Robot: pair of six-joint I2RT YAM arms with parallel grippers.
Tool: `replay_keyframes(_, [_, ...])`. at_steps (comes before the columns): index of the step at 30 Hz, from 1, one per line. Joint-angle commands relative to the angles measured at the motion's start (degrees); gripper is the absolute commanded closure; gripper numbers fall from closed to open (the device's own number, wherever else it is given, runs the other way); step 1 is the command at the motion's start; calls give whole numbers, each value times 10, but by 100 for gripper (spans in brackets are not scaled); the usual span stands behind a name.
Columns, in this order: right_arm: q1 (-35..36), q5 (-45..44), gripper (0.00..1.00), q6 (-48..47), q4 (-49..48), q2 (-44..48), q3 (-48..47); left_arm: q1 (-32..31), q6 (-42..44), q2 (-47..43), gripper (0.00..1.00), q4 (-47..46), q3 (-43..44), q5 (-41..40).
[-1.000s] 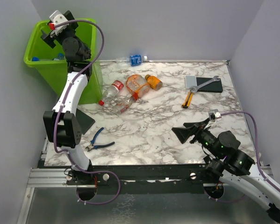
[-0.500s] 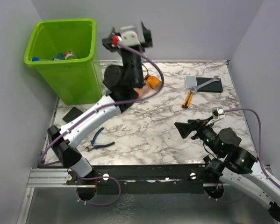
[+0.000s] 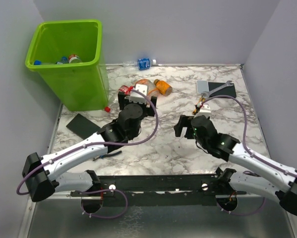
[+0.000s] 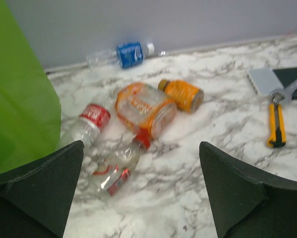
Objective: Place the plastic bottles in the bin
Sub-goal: Move the plastic bottle to the center of the board.
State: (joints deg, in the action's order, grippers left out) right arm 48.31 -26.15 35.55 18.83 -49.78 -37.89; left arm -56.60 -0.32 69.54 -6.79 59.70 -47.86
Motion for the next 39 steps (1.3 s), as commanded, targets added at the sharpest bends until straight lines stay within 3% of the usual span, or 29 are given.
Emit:
replay_keyframes(1, [-48,40,6,8,-97,-119,-40,36,-162,-89,1,97,-93,75])
replay_keyframes(5, [-71,99,8,15,-162,-221,-73,94,-220,-129,1,107,-174,125])
replay_keyframes(8, [-73,129,9,23,-182,-261,-90,157,-240,-109,1,115,-196,169])
replay_keyframes(11, [-72,147,9,28,-184,-267,-86,201,-214,-22,1,159,-147,244])
replay_keyframes(16, [-72,156,9,14,-175,-203,-45,203,-161,129,1,215,-46,297])
replay_keyframes(27, [-72,167,9,5,-88,16,40,203,-62,311,1,267,83,199])
replay_keyframes(34, [-72,171,9,11,-80,53,54,204,0,383,1,293,156,128])
replay_keyframes(39, [-72,172,9,11,-73,53,41,211,7,425,1,311,171,151])
